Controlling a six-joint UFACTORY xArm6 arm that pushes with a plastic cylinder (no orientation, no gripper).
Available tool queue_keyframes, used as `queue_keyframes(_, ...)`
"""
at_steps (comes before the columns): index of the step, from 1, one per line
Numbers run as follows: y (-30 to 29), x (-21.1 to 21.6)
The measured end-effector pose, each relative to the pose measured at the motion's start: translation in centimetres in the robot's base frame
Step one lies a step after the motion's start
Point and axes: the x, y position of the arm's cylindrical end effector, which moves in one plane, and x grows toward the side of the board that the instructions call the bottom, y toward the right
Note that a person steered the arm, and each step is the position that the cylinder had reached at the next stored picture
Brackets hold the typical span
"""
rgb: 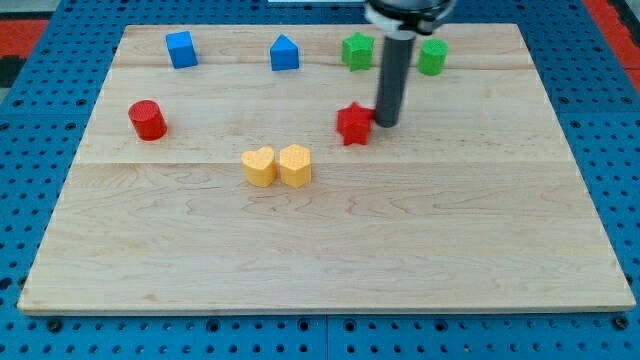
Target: Push the red star close to the red circle
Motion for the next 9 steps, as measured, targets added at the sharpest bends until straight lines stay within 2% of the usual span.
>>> queue_keyframes(1,-8.4,0.0)
queue_keyframes(2,-6.6,0.0)
queue_keyframes(3,-5.3,2.5)
queue_keyframes(4,-11.7,3.3)
queue_keyframes(5,-15.1,1.0)
queue_keyframes(9,-18.0,0.9)
